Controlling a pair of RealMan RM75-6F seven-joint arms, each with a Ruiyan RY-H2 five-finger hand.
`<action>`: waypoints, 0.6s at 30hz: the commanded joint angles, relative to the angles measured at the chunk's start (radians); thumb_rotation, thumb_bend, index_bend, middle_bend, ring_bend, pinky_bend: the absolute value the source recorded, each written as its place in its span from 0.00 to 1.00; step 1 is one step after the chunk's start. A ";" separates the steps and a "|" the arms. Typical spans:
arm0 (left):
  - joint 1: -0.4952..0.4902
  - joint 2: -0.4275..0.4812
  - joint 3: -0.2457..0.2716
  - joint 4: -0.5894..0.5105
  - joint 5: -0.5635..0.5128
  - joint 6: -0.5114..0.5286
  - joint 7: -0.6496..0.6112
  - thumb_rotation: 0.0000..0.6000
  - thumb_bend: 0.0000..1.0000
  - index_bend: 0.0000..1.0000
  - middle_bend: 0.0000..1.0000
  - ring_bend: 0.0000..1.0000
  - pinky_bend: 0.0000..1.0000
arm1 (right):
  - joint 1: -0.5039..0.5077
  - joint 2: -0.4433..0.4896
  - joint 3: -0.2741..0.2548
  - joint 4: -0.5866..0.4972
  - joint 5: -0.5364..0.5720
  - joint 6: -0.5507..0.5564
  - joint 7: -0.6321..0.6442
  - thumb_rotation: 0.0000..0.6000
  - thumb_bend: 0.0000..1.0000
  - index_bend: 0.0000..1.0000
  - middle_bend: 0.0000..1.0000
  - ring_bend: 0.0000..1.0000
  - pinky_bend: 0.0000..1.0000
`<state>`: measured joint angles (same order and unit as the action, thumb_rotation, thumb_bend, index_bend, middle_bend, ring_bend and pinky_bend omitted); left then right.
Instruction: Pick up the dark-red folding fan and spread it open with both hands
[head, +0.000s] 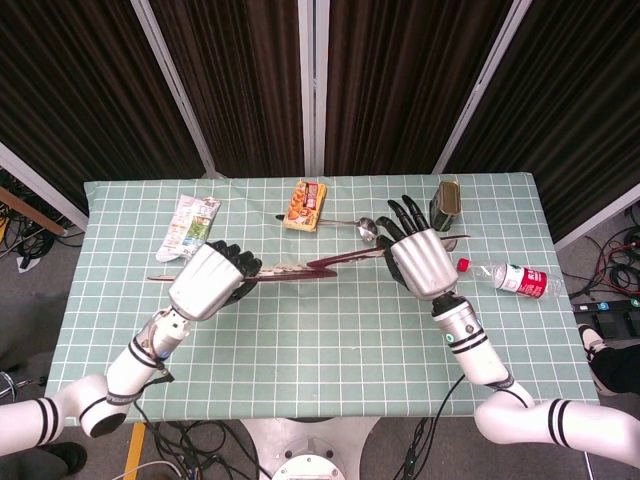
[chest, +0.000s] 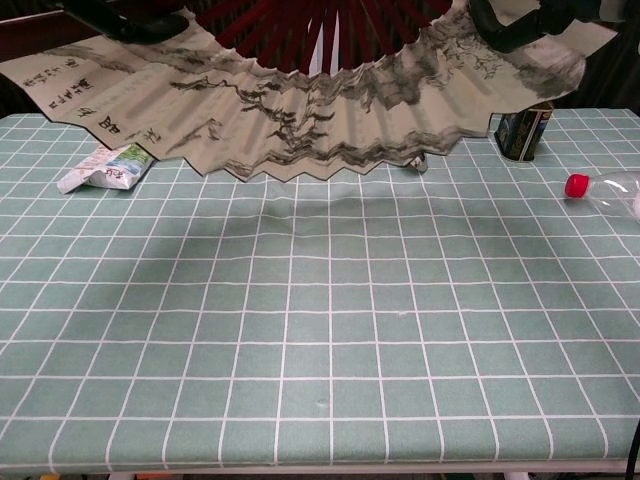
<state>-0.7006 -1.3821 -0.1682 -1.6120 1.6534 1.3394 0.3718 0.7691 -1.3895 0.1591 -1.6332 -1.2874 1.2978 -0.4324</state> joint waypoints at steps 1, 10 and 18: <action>0.001 -0.064 0.010 0.079 0.043 0.033 0.069 1.00 0.31 0.61 0.69 0.69 0.81 | -0.025 -0.063 -0.012 0.090 -0.067 0.062 -0.046 1.00 0.61 0.67 0.27 0.08 0.00; 0.018 -0.171 0.042 0.219 0.129 0.099 0.186 1.00 0.31 0.59 0.67 0.68 0.80 | -0.076 -0.209 -0.032 0.294 -0.176 0.177 -0.071 1.00 0.61 0.65 0.26 0.08 0.00; 0.029 -0.263 0.075 0.333 0.155 0.097 0.246 1.00 0.31 0.56 0.63 0.66 0.76 | -0.121 -0.334 -0.048 0.482 -0.231 0.244 -0.078 1.00 0.61 0.60 0.24 0.05 0.00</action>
<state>-0.6755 -1.6323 -0.1012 -1.2922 1.8012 1.4361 0.6075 0.6660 -1.6895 0.1190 -1.1917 -1.4978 1.5176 -0.5038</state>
